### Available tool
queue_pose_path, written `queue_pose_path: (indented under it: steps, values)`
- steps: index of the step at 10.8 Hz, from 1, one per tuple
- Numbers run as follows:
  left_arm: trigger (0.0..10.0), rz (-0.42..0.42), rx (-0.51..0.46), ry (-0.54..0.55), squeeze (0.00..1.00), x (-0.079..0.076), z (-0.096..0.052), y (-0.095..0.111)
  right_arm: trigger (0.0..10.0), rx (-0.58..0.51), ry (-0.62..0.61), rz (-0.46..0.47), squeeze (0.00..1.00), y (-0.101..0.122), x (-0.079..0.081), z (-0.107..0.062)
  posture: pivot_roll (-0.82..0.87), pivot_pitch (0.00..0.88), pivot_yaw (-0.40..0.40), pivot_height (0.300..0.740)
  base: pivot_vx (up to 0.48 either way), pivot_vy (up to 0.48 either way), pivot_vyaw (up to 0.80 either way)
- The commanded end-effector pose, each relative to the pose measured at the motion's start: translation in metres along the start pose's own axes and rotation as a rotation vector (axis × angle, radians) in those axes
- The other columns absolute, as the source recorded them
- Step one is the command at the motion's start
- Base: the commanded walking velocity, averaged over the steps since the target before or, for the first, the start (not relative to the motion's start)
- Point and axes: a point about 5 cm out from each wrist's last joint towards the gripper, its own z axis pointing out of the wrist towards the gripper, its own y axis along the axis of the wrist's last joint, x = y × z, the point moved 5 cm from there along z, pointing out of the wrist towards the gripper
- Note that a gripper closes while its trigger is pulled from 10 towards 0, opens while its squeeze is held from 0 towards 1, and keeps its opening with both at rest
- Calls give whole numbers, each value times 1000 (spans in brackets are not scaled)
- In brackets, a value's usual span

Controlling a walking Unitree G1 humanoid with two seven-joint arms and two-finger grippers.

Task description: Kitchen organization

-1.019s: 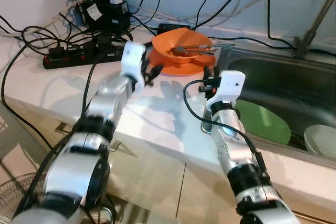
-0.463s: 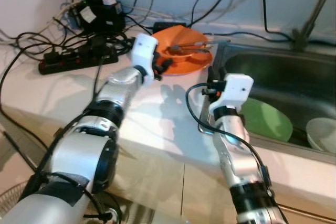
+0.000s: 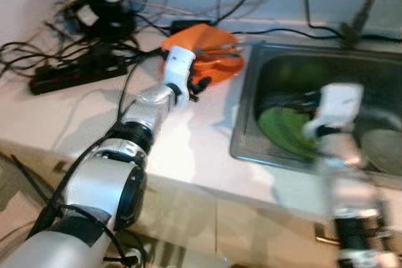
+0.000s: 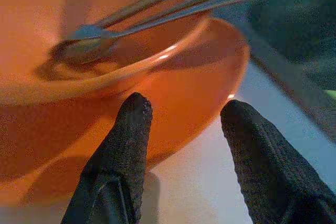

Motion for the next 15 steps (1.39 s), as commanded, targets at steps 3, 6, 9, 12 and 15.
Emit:
queue_pose_path:
  steps: [3, 6, 9, 12, 15]
  values:
    - [10000, -3, 11, 12, 0, 5, -2, -3, 10000, -9, 70, -61, 0, 14, 0, 6, -44, 103, 68, 740, 0, 0, 0]
    - [10000, -9, -17, 85, 0, 21, -5, 10, 10000, -4, 132, -53, 0, 16, 13, 3, -46, 97, 43, 740, 0, 0, 0]
    - [10000, -45, -34, 178, 0, 40, -10, 20, 10000, 20, 138, -54, 0, 12, 11, -6, -83, 106, 28, 740, 0, 0, 0]
    - [10000, 27, 52, 165, 0, 39, -9, 13, 10000, 28, 129, -58, 0, 13, 8, -12, -101, 117, 34, 740, 0, 0, 0]
    - [10000, -2, 105, 157, 0, 37, -9, 4, 10000, 52, 118, -45, 0, 8, 10, -19, -92, 130, 50, 740, 0, 0, 0]
